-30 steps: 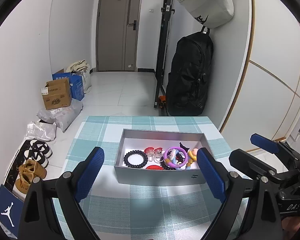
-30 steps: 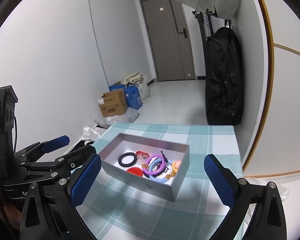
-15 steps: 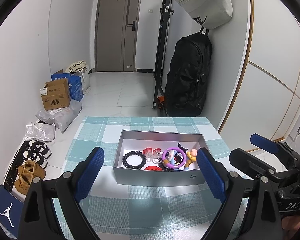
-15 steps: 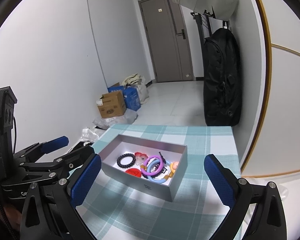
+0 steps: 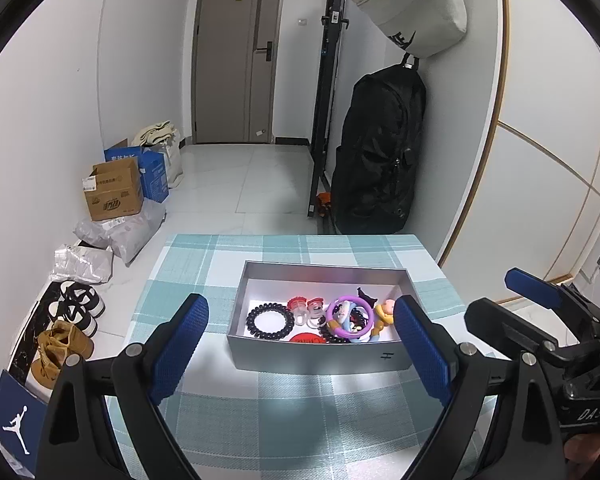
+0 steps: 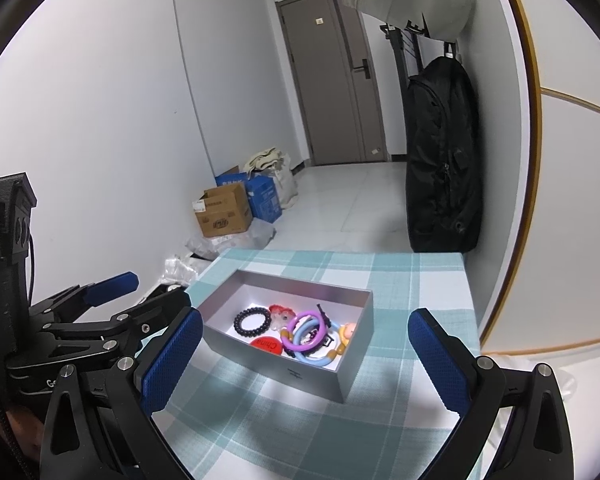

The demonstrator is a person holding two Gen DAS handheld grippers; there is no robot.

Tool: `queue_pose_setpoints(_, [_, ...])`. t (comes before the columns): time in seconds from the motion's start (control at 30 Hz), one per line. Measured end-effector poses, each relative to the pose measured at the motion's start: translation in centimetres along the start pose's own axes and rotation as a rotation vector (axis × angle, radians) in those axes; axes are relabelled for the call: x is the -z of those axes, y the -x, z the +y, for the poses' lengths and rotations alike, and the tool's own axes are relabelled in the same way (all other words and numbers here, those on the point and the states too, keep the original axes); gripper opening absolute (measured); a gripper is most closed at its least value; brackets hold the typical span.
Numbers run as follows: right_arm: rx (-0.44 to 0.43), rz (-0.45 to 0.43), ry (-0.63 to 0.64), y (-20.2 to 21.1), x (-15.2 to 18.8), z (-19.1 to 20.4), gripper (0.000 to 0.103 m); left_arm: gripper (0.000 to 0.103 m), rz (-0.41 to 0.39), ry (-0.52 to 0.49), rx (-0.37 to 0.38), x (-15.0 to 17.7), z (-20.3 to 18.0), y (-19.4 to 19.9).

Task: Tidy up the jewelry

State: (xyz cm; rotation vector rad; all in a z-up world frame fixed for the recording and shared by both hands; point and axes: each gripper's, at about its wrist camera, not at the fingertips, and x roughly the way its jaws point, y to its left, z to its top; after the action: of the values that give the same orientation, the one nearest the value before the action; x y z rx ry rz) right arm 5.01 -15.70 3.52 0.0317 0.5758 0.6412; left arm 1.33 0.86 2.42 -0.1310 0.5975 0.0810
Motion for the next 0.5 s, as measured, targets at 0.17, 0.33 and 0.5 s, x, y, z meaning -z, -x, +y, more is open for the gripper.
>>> queue_pose_setpoints(0.17, [-0.003,0.002,-0.002,-0.02,0.04,0.0,0.103,0.091,-0.003,-0.007,0.002,-0.01,-0.18,0.03])
queue_pose_setpoints(0.33, [0.002,-0.001,-0.008,0.05,-0.03,-0.06,0.103,0.091,-0.002,-0.006,0.001,-0.01,-0.2,0.01])
queue_pose_setpoints(0.5, [0.003,-0.001,-0.015,0.14,-0.01,-0.12,0.103,0.091,0.002,-0.002,0.002,-0.05,-0.26,-0.03])
